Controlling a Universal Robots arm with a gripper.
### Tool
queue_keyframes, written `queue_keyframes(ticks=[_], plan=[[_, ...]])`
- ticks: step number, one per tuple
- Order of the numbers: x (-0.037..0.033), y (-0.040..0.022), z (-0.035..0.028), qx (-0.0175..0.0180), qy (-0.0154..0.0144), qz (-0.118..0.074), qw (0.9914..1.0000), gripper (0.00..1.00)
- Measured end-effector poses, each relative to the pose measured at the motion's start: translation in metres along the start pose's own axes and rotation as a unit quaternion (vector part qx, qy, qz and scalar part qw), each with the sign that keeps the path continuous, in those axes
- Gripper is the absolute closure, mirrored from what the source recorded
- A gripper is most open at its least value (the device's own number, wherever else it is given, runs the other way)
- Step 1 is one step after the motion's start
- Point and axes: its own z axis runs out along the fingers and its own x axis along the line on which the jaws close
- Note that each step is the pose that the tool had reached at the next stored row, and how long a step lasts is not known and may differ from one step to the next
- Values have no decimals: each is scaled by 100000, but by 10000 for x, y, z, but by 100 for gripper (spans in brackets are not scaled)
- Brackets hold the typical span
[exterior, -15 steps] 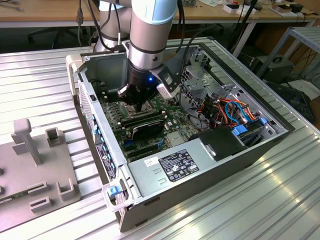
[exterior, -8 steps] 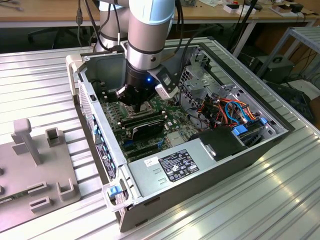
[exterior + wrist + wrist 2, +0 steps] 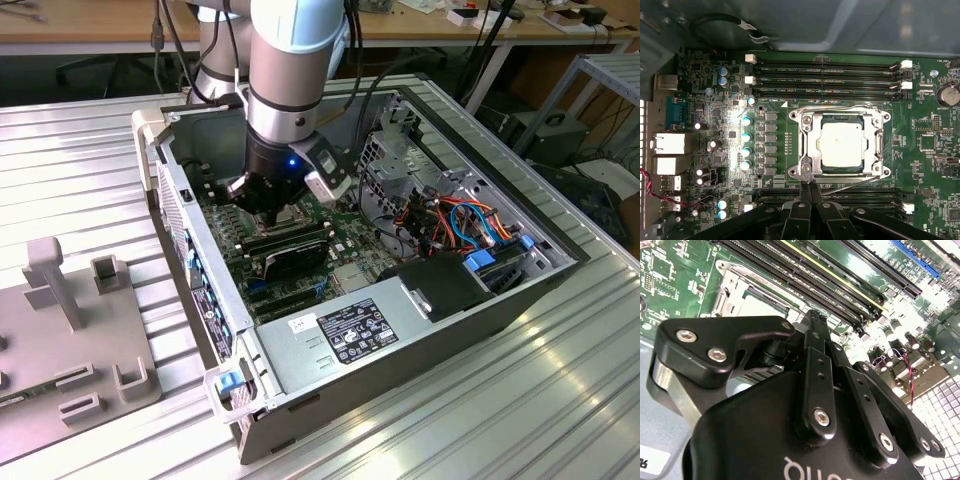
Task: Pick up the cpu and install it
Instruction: 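Install the second cpu locking lever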
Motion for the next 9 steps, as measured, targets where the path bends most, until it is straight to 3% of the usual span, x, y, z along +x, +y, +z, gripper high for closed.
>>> queue_keyframes(ticks=[9], plan=[[29,-3,83,5,3,-1,100000,89]])
